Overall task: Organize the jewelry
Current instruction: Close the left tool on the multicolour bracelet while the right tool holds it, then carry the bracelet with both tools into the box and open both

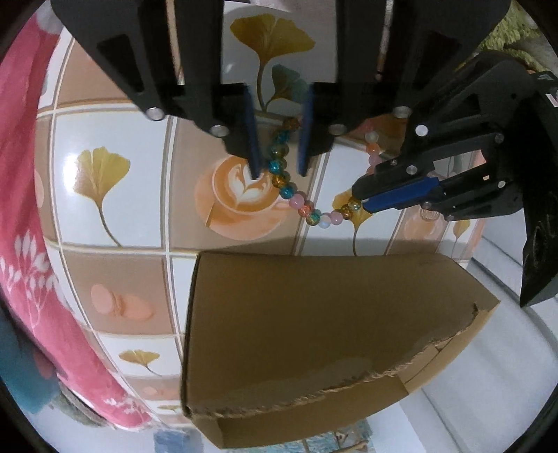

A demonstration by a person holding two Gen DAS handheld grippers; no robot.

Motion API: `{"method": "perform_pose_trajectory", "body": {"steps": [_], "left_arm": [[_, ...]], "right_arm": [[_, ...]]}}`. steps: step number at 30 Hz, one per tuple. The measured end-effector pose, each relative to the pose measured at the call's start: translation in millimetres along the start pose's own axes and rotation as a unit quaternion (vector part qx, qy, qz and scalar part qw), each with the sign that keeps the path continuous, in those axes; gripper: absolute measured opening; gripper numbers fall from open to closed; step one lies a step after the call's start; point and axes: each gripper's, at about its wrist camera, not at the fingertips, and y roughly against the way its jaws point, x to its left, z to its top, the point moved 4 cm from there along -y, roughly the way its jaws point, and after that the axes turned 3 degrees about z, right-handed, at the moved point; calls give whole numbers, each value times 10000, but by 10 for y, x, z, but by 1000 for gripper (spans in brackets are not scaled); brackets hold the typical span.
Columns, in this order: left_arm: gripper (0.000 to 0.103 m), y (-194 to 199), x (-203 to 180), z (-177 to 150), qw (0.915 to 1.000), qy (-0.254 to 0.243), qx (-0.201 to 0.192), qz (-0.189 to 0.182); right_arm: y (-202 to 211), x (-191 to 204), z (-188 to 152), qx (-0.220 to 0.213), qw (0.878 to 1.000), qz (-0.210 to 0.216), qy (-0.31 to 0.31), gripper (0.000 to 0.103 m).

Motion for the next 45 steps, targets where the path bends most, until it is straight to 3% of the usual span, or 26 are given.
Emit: {"method": "perform_pose_trajectory", "body": {"steps": [6, 8, 9, 10, 18, 26, 32, 38, 42, 45], "left_arm": [[10, -14, -20, 15, 10000, -44, -6, 23], [10, -23, -30, 18, 9999, -77, -32, 60], [10, -27, -29, 19, 9999, -88, -43, 74], [9, -25, -30, 14, 9999, -100, -67, 102], [8, 100, 18, -23, 9997, 1, -216, 58], [8, 693, 31, 94, 9964, -16, -846, -70], [8, 1317, 123, 350, 9870, -50, -1602, -135], [8, 1778, 295, 715, 9731, -14, -2300, -125], [8, 1777, 479, 970, 9687, 34, -2480, 88], [8, 1604, 698, 1121, 9724, 225, -2320, -64]], "right_arm": [[-94, 114, -8, 36, 9978, -452, 480, 26], [-100, 124, -11, 28, 9972, -533, 517, 21], [-102, 117, -12, 21, 9976, -494, 477, 11], [-104, 133, -17, 25, 9984, -406, 399, 10], [13, 92, -49, -191, 9990, -381, 160, 10], [570, 213, 59, -744, 9963, -306, 305, 10], [1013, 440, 347, -1313, 9894, -127, 603, 10], [1449, 667, 835, -1960, 9724, -90, 1262, 10], [1451, 720, 1193, -2098, 9648, -95, 1583, 10], [1269, 683, 1434, -1947, 9673, 78, 1624, 10]]}}
